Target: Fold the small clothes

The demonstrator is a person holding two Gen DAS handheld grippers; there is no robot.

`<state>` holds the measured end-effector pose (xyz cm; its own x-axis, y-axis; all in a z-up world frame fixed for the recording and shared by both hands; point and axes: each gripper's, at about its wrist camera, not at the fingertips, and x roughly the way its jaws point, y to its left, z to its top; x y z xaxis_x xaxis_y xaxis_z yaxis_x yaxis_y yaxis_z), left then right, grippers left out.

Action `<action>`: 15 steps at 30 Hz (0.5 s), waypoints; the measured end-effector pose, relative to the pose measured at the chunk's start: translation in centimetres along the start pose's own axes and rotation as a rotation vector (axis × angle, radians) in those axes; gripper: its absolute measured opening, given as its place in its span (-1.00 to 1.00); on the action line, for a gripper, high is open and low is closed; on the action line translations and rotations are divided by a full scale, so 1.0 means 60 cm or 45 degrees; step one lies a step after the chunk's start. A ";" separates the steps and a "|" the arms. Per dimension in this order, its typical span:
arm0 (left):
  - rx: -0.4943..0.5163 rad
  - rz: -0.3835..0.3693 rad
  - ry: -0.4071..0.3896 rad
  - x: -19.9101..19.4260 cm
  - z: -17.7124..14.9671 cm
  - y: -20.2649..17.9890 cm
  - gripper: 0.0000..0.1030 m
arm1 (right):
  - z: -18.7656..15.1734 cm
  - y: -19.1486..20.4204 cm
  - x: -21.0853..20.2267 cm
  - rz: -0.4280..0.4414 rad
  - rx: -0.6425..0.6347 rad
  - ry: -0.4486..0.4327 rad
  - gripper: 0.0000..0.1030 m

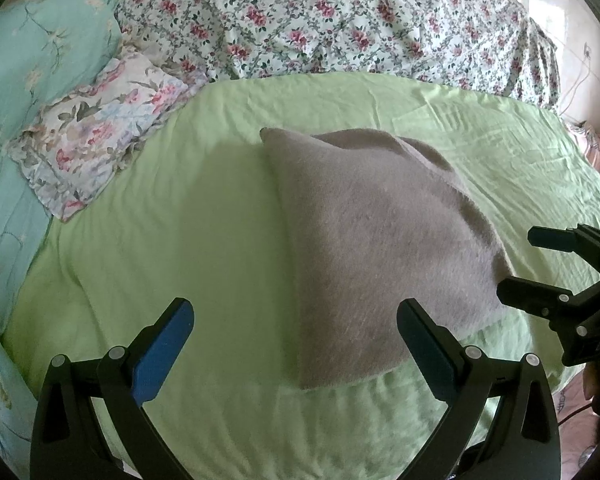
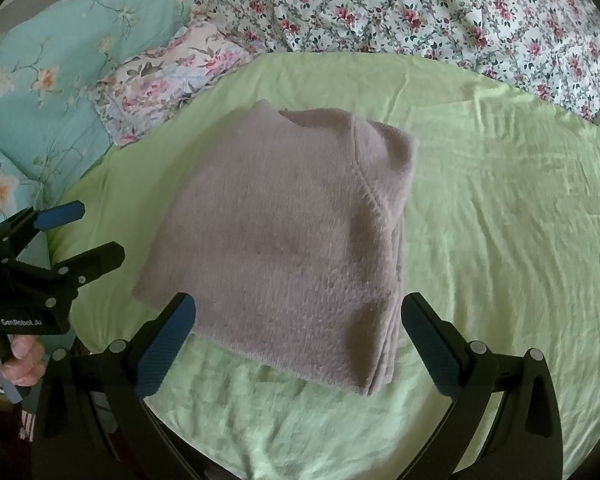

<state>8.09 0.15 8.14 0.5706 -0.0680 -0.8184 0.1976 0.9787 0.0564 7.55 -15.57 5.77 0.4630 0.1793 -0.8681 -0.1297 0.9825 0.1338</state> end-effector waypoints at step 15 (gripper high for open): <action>-0.014 -0.024 0.011 0.014 0.013 0.003 0.98 | 0.014 -0.013 0.006 -0.002 0.014 -0.005 0.99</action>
<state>9.20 0.14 7.91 0.5600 -0.0847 -0.8241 0.1995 0.9793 0.0349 8.53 -16.23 5.74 0.4669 0.1779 -0.8662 -0.1191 0.9833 0.1378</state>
